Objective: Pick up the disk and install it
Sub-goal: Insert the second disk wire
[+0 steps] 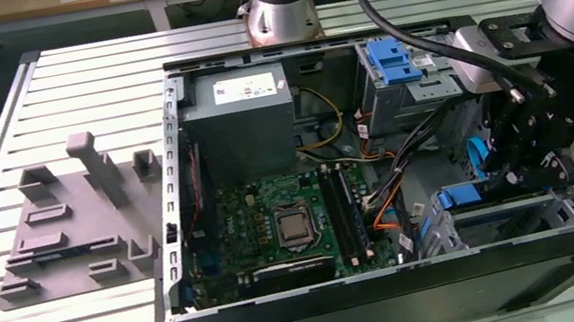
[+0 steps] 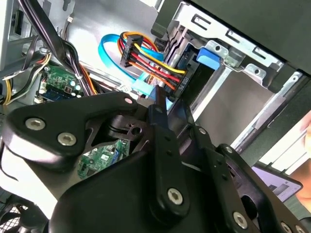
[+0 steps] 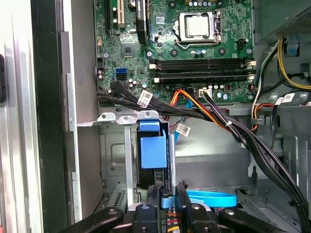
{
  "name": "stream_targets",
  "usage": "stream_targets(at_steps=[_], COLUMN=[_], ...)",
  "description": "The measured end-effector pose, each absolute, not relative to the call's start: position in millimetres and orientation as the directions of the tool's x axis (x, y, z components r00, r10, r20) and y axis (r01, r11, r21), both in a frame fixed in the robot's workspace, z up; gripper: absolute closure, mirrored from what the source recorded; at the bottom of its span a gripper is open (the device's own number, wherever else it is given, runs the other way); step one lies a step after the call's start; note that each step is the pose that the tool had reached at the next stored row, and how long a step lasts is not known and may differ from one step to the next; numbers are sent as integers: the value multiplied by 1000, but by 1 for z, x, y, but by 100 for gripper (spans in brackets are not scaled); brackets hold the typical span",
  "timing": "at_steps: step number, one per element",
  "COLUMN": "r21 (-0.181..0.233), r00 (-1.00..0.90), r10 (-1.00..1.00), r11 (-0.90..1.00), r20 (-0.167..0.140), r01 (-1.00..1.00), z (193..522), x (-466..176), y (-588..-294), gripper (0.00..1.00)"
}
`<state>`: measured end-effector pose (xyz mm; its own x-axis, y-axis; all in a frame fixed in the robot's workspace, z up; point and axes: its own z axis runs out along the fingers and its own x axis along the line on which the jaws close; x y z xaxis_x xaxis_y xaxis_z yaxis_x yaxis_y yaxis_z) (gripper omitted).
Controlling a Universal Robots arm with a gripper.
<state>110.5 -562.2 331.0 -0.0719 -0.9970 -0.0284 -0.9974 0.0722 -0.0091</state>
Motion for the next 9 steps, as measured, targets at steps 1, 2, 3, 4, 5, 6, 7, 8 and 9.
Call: stream_targets(at_steps=[1, 2, 3, 4, 5, 6, 7, 8, 9], r21=[-9, -9, -9, -9, -9, -9, -8, -8, -7], r00=[-72, -72, -72, -72, -72, -72, -72, -72, -72], r10=[-997, -997, -997, -997, -997, -997, -997, -997, -997], r11=[72, 72, 72, 72, 72, 72, 72, 72, 72], r20=[-28, -29, -29, -29, -29, -29, -29, -29, -29], r01=[-997, -997, -997, -997, -997, -997, -997, -997, -997], z=[332, 333, 334, 335, 336, 337, 338, 339, 340], x=[111, 111, 110, 110, 110, 110, 110, 110, 110], y=[-562, -562, -562, -562, -562, -562, -562, -562, -562], gripper=[71, 71, 71, 71, 71, 71, 71, 71, 71])
